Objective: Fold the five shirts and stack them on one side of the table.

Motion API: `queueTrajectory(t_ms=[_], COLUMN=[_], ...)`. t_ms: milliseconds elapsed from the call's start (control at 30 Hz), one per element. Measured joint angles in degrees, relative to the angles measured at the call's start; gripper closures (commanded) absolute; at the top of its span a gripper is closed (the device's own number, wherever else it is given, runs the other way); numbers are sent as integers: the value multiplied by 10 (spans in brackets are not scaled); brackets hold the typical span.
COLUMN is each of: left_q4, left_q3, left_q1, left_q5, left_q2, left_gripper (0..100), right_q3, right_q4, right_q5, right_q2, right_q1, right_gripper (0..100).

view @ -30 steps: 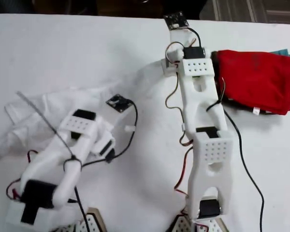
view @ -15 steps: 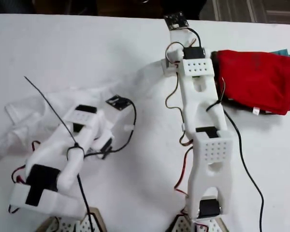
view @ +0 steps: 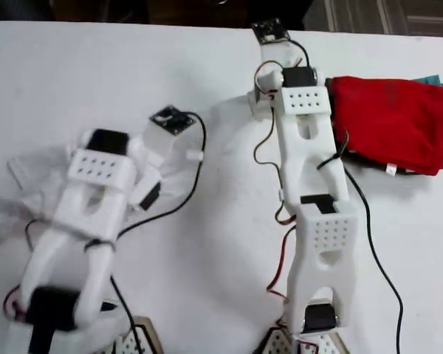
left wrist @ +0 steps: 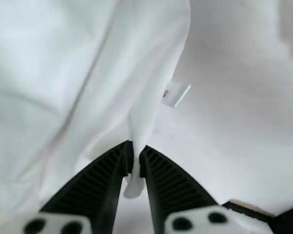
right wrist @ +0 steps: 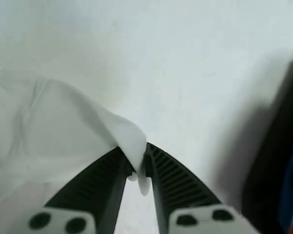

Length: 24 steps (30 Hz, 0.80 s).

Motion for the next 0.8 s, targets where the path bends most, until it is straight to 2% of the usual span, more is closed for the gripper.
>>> queueTrajectory(t_ms=[133, 333, 433, 667, 800], left_q4=[54, 84, 84, 65, 45], left_q3=[-35, -91, -115, -152, -130], left_q1=[0, -1, 1, 1, 1], left_q5=[-18, -23, -25, -25, -25], left_q2=[-101, -246, -299, -336, -337], left_gripper=[974, 975, 975, 975, 975], right_q3=[0, 0, 0, -1, 5], right_q4=[48, 97, 107, 119, 146], right_q5=[-7, -108, -127, -134, -136], right_q2=[-66, -194, -255, -403, -418], right_q1=[3, 56, 79, 95, 71], right_gripper=[980, 980, 980, 977, 974])
